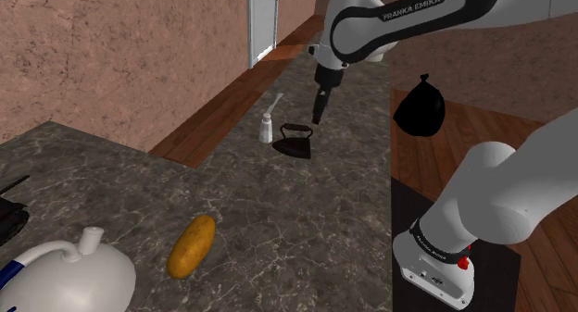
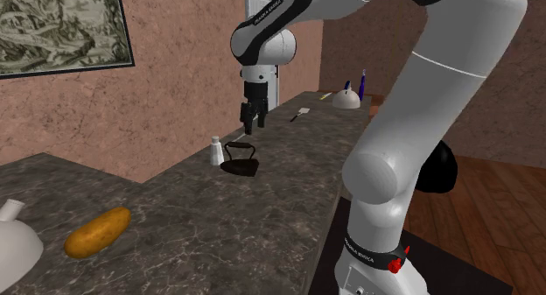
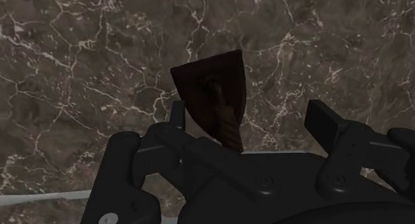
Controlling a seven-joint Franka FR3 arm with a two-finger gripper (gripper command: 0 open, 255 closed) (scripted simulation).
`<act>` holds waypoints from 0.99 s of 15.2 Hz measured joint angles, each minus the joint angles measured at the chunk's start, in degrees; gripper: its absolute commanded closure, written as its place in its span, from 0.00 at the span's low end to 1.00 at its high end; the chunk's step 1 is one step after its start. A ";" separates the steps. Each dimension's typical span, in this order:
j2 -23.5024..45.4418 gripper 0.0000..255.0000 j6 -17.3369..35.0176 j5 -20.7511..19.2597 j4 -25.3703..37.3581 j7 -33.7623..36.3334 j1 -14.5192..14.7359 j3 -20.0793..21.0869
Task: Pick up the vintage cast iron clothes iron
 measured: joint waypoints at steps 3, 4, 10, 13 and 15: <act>6.30 0.00 3.20 1.45 1.89 -5.40 1.36 -0.80; 7.14 0.00 3.97 1.67 1.79 -6.15 1.50 -0.87; 10.18 0.00 8.99 2.60 -0.40 -7.72 1.73 -1.15; 10.98 1.00 9.94 2.82 -0.57 -8.04 1.73 -1.24; 11.05 1.00 10.06 2.85 -0.59 -8.10 1.71 -1.27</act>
